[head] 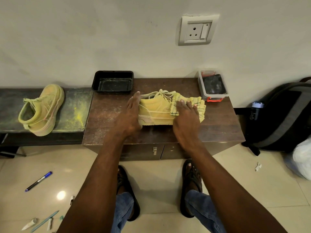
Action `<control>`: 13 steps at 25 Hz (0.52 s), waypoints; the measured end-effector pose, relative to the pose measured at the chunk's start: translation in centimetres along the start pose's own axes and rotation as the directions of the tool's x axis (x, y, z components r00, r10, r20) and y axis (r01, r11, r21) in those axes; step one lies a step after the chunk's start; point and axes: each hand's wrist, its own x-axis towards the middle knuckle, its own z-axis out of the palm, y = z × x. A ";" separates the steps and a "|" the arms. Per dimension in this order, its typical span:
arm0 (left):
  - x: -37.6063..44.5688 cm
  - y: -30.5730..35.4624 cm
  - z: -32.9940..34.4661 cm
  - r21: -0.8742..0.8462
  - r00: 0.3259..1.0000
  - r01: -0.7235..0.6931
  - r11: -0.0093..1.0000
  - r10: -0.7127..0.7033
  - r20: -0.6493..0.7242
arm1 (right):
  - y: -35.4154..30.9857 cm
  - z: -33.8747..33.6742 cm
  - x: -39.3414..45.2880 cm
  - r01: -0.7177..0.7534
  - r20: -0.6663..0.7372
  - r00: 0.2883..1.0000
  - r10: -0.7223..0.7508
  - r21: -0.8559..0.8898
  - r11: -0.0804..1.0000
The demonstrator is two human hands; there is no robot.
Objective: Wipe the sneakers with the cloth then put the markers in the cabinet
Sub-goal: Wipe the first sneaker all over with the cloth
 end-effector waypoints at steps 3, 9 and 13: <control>0.3 0.2 -0.1 0.000 1.000 0.012 1.000 -0.012 0.014 | -1.3 1.0 -1.0 0.055 0.047 0.997 -0.058 0.047 0.997; 1.1 2.6 0.8 -0.061 0.964 -0.039 0.997 0.021 -0.263 | -1.2 1.0 -1.2 0.151 0.133 0.975 -0.179 0.200 0.968; 1.3 2.7 1.1 -0.149 0.958 -0.012 0.989 -0.032 -0.286 | 2.1 0.2 -0.3 0.039 0.112 0.993 -0.039 0.002 0.999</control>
